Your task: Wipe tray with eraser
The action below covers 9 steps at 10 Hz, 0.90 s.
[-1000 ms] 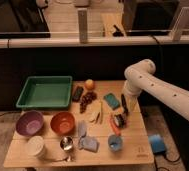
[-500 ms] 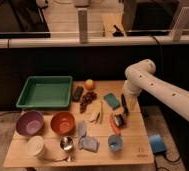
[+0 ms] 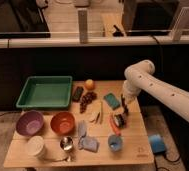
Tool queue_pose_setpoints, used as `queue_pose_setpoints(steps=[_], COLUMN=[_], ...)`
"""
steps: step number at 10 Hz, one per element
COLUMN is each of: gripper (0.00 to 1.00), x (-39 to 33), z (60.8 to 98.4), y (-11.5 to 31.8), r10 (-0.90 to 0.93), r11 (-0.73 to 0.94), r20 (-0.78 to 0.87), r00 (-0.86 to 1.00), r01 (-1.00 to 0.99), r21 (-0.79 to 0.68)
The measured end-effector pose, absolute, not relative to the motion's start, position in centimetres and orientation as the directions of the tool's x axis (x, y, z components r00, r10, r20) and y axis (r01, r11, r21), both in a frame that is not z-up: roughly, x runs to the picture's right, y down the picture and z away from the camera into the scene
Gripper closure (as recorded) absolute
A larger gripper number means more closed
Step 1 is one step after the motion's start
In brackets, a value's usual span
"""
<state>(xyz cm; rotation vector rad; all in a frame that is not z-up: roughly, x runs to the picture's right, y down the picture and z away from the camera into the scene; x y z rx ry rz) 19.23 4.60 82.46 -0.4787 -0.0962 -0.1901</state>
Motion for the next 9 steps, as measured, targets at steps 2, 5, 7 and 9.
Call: queue_pose_setpoints(steps=[2,5,7,9], gripper=[0.46,0.21,0.20,0.20], x=[17.0,12.1,9.9,7.8], z=[84.0,86.9,87.9,88.3], y=[3.2,0.3,-1.3,-3.7], r10=[-0.192,-0.277,-0.322,-0.369], r11=[0.879,0.879,0.874,0.874], r20=[0.185,0.288,0.338,0.379], r00=[0.964,0.917,0.884,0.849], r01=[0.253,0.363,0.414,0.456], r21=[-0.404,-0.310,-0.252,-0.170])
